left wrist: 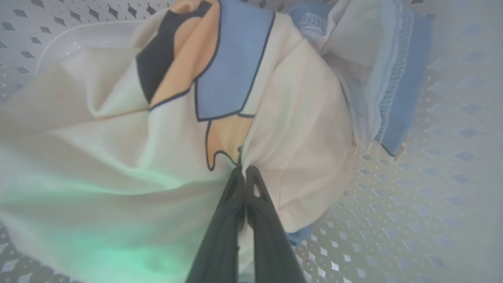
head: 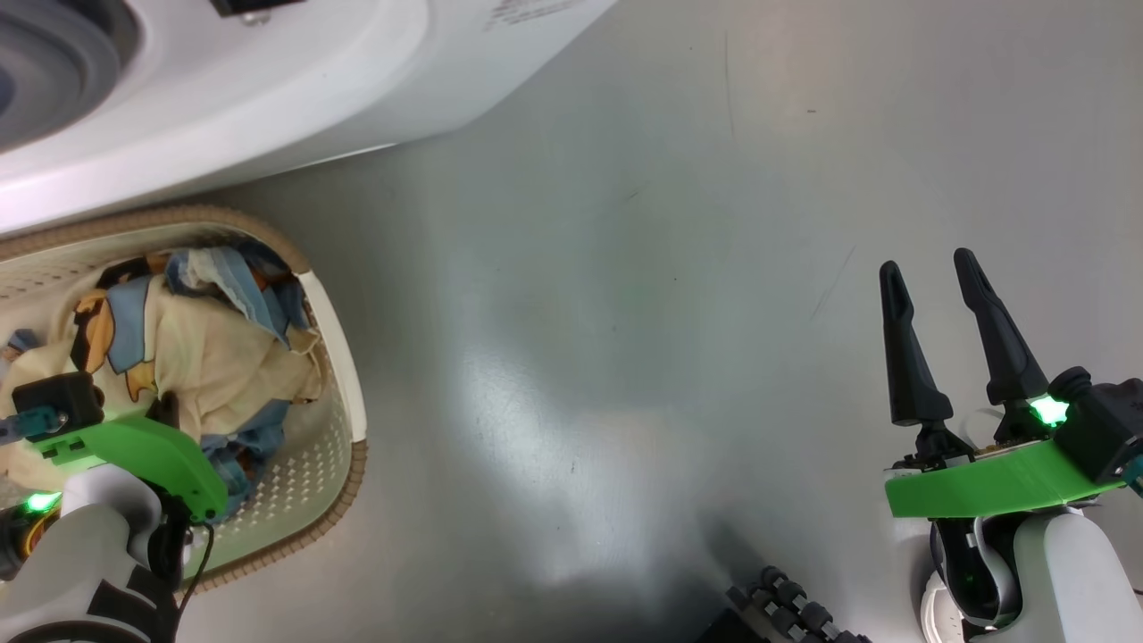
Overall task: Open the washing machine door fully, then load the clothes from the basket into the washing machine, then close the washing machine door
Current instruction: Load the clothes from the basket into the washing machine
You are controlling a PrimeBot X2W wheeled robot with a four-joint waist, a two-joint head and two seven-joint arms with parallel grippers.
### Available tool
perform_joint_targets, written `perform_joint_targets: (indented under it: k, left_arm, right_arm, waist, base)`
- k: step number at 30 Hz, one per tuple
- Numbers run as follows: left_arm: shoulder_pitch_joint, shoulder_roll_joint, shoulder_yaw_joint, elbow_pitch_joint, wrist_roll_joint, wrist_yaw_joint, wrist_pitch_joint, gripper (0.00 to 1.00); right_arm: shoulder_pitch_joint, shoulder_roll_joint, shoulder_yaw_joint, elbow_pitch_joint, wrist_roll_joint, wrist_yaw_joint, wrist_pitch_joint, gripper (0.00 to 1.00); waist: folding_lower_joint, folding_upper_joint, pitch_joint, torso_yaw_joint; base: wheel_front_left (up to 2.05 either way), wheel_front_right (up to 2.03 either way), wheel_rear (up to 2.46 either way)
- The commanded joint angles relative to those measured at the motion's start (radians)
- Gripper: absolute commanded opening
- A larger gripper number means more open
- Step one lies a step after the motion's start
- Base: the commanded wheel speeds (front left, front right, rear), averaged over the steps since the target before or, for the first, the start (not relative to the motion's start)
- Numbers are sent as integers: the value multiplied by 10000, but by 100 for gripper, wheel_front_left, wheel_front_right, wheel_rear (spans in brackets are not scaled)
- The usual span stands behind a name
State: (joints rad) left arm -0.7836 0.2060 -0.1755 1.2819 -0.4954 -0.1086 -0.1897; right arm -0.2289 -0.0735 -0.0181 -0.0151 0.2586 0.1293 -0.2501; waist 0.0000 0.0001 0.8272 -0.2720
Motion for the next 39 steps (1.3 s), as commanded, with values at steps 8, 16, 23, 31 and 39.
perform_joint_targets:
  k: [8,16,23,31,39]
  left_arm:
    - [358,102,212,37,-81,29,-527,0]
    - [854,-60,510,-747,-224,43,-712,0]
    - [2150,-325,1351,-3189,234,427,-718,0]
    - [3807,-1097,2530,-5689,1184,369,-719,0]
    - [5107,-1521,3351,-7457,1669,59,-719,0]
  right_arm:
    - [65,-222,119,-196,55,14,-117,100]
    - [167,-406,52,-185,19,14,-117,100]
    - [309,-577,-25,-179,-10,14,-117,100]
    - [604,-759,-49,-114,-56,14,-117,100]
    - [1063,-824,-2,-8,-97,14,-117,100]
  waist:
    - [0,-1,-228,245]
    - [0,-1,-657,638]
    - [0,-1,-1262,1057]
    - [0,-1,-2351,1631]
    - [0,-1,-3724,2084]
  base:
    - [0,0,0]
    - [0,0,0]
    - [0,0,0]
    - [0,0,0]
    - [0,0,0]
